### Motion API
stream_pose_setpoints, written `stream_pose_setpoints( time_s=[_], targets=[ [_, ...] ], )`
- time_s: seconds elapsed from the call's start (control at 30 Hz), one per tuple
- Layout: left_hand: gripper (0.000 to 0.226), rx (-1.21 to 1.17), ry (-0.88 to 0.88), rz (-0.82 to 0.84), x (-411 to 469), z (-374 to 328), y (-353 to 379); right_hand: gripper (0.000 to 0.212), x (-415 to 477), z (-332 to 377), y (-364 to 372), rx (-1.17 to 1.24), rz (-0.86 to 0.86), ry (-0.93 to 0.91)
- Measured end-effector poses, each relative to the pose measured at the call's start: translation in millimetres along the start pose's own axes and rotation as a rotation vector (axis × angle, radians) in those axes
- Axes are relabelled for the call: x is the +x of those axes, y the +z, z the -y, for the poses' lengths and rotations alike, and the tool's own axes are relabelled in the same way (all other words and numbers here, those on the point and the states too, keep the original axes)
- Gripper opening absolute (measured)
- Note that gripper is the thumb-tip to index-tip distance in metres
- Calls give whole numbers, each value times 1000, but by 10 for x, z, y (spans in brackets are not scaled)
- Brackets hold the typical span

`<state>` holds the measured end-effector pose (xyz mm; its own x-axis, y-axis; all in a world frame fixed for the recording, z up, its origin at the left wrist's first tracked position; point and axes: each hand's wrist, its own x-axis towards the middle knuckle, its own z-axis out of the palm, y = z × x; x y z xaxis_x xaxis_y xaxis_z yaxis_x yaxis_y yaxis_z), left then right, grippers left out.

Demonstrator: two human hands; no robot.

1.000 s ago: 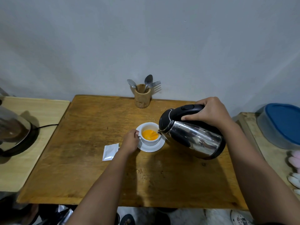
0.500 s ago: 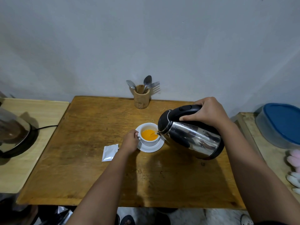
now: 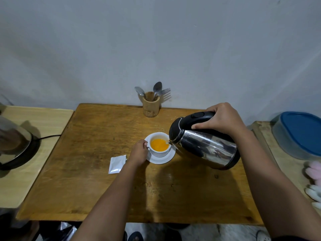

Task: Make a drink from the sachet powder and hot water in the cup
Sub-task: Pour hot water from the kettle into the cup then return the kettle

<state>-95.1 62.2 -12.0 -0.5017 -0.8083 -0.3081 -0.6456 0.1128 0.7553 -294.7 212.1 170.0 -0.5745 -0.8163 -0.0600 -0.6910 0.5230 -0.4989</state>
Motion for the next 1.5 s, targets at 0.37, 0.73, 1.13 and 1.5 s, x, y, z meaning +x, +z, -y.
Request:
stream_pose_setpoints(
  time_s=[0.37,0.73,1.13,1.5],
  targets=[
    [28,13,6,3,-1,-4,-2,34,-12,13,-18,4,-9,-8],
    [28,13,-2,1,-2,-11,2,43,5,47,-6,-19,-22,-14],
    [28,16,-4,5,7,-7,5,45,2,90,-45,-45,-11,-6],
    [28,17,-11,9,-7,-32,-5,34,-29,37,-30,4,-13,11]
  ],
)
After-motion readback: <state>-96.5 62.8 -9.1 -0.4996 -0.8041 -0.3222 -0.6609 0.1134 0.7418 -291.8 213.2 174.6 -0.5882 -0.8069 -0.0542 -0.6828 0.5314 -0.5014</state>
